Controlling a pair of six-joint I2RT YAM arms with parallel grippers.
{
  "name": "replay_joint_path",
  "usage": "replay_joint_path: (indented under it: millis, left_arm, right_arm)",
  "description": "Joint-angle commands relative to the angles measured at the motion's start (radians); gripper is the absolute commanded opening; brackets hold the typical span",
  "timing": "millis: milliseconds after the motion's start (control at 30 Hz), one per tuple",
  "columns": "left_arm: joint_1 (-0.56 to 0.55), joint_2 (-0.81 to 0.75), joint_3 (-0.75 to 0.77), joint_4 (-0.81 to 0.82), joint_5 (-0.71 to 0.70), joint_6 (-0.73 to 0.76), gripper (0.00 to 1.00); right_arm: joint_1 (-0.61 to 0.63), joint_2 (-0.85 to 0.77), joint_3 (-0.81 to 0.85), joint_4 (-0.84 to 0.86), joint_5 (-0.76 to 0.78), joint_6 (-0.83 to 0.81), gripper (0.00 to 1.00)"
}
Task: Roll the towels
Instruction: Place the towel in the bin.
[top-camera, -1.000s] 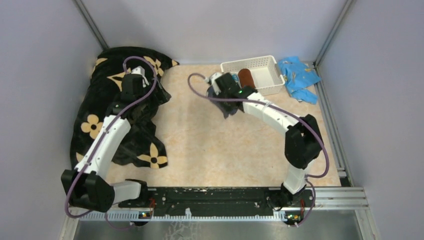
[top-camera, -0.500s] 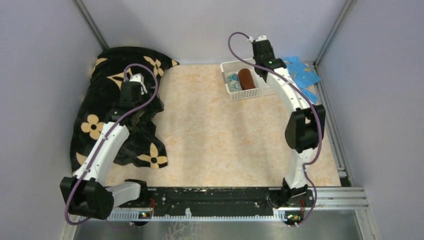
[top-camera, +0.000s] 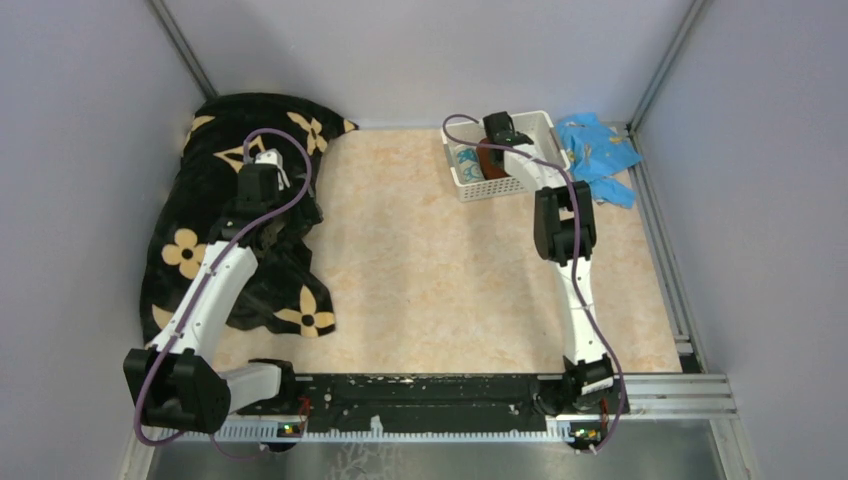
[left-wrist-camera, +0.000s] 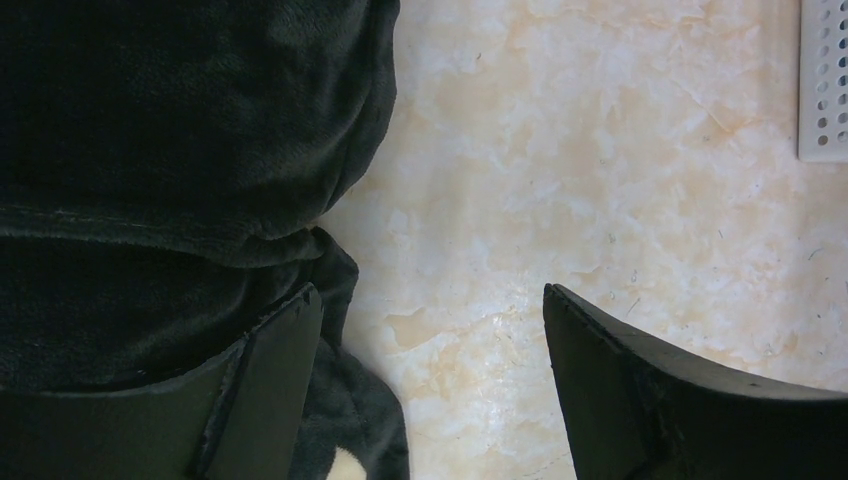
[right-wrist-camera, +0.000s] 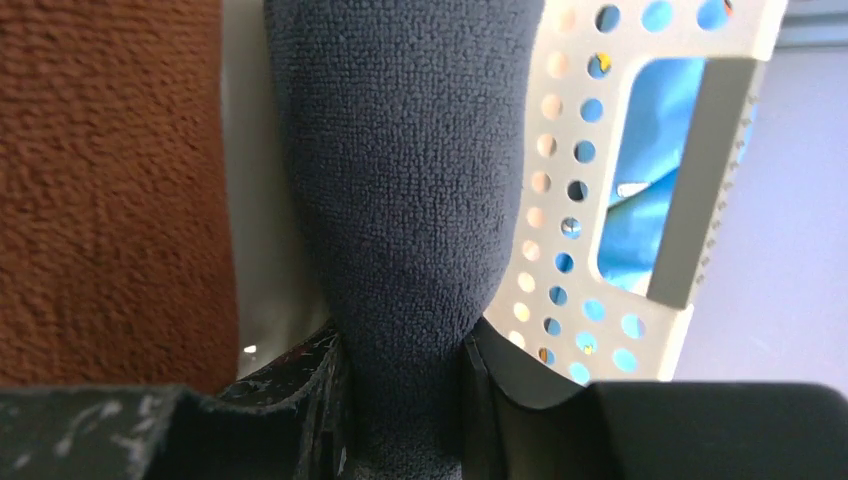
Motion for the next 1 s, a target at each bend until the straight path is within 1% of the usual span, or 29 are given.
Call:
replay_joint_path:
  millis: [0,133,300,567,633,900,967]
  left_arm:
    - [0.013,0.006,-0.009,0.013,0.015,0.017,0.87]
    - [0.018,0.009,-0.009,0.011,0.027,0.016,0.87]
    - [0.025,0.014,-0.010,0.011,0.044,0.016,0.87]
    - [0.041,0.027,-0.011,0.011,0.085,0.011,0.87]
    - [0.045,0.030,-0.012,0.011,0.095,0.012,0.87]
    - [0.057,0.038,-0.015,0.016,0.131,0.008,0.87]
    - [0.060,0.041,-0.015,0.016,0.137,0.008,0.87]
  right_arm:
    - [-0.007,0.041,0.138,-0.087,-0.093,-0.002,0.10]
    - [-0.021,0.065,0.172,-0.184,-0.268,0.049,0.10]
    - [-0.068,0.049,0.169,-0.240,-0.519,0.137,0.10]
    - [-0.138,0.060,0.164,-0.300,-0.801,0.205,0.14]
    - [-0.141,0.069,0.166,-0.315,-0.804,0.212,0.18]
    - [-0.141,0.065,0.158,-0.361,-0.838,0.193,0.20]
    - [-0.142,0.062,0.164,-0.373,-0.858,0.187,0.23]
